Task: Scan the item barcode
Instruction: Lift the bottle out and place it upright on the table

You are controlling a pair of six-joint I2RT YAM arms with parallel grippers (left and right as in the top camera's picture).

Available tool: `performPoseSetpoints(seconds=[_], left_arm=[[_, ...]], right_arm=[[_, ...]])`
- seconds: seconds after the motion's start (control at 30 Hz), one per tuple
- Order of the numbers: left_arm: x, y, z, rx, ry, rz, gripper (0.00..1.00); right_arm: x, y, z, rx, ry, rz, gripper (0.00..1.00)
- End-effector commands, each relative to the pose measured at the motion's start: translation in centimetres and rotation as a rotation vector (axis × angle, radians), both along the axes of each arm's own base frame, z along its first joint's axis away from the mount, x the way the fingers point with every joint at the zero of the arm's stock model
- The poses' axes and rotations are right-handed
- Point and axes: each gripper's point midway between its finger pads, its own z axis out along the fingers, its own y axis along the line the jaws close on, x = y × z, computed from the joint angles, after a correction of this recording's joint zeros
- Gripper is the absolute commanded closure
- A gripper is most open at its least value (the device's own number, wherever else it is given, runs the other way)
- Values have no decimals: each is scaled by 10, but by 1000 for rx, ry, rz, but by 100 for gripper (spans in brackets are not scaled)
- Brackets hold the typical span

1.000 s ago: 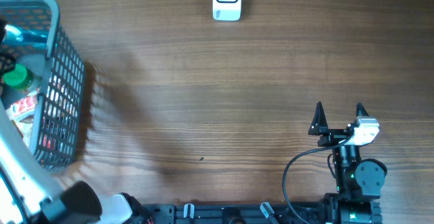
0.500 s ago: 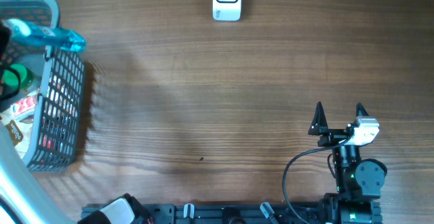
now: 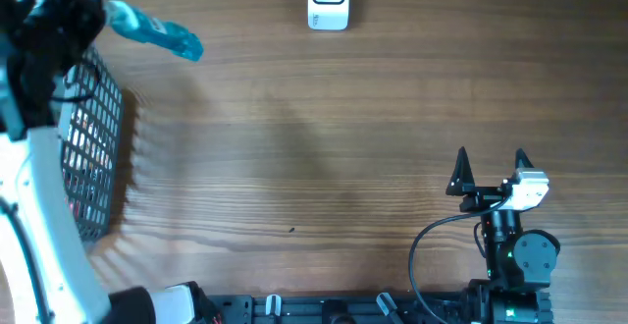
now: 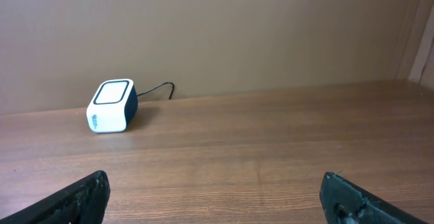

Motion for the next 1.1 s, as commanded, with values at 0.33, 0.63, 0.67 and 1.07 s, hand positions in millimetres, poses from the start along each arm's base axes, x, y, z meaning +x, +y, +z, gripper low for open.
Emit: performPoseSetpoints(seconds=[0.33,0.63,0.67,1.07], left_arm=[[71,-61,-95,-34,207,-138,80],[71,-82,-133,40,327,-147,78],[70,-83,-134,55,335,-142,77],[60,-104,-149,141,401,-159,77]], right_arm=[[0,2,0,-9,-3,12,0],[0,2,0,-9,-3,12,0],[0,2,0,-9,-3,12,0],[0,2,0,-9,-3,12,0]])
